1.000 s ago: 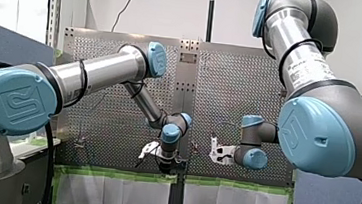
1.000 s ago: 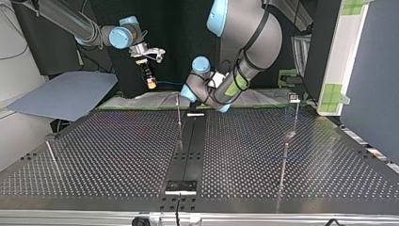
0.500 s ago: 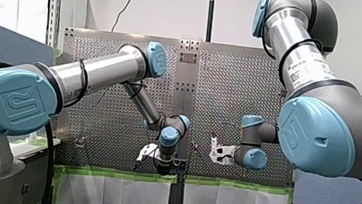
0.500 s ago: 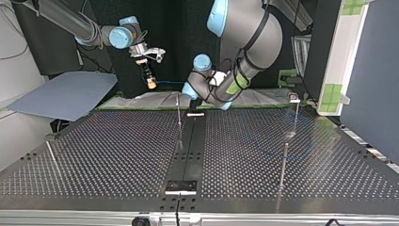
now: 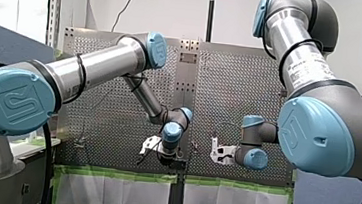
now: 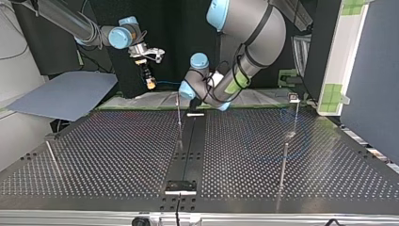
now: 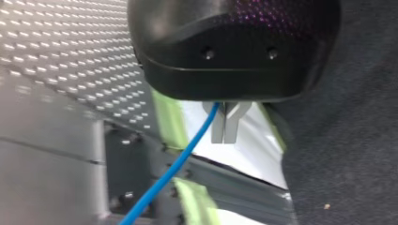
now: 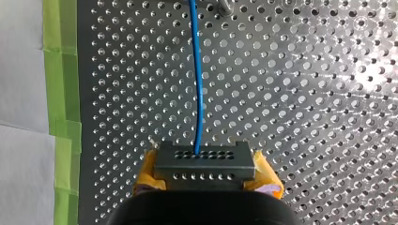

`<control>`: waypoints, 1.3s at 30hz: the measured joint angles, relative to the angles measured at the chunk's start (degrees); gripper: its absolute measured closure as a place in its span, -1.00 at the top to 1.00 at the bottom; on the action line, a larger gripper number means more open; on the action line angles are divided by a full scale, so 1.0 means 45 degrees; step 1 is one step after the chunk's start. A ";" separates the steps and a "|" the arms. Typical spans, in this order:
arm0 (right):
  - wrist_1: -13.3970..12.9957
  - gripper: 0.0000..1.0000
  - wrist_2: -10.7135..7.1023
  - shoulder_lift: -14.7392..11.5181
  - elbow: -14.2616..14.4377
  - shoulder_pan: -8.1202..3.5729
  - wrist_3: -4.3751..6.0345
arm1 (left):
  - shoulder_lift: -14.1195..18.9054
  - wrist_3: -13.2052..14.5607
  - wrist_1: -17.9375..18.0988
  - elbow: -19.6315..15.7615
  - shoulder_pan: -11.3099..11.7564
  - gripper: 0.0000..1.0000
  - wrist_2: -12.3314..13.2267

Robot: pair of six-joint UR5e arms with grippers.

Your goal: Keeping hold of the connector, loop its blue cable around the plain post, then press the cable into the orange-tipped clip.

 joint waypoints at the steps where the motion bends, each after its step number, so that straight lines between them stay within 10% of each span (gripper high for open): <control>1: 0.0000 -1.00 0.0000 0.0000 0.0001 -0.0003 0.0002 | 0.0145 -0.0051 0.0143 -0.0141 0.0018 -1.00 -0.0009; 19: 0.0211 -1.00 0.0056 -0.0006 -0.0067 -0.0345 0.0124 | 0.0684 -0.0727 0.2337 -0.2307 -0.0663 -1.00 -0.1594; 39: 0.0173 -1.00 0.0057 -0.0001 -0.0158 -0.0704 0.0291 | 0.1253 -0.1014 0.4735 -0.2874 -0.1525 -1.00 -0.2839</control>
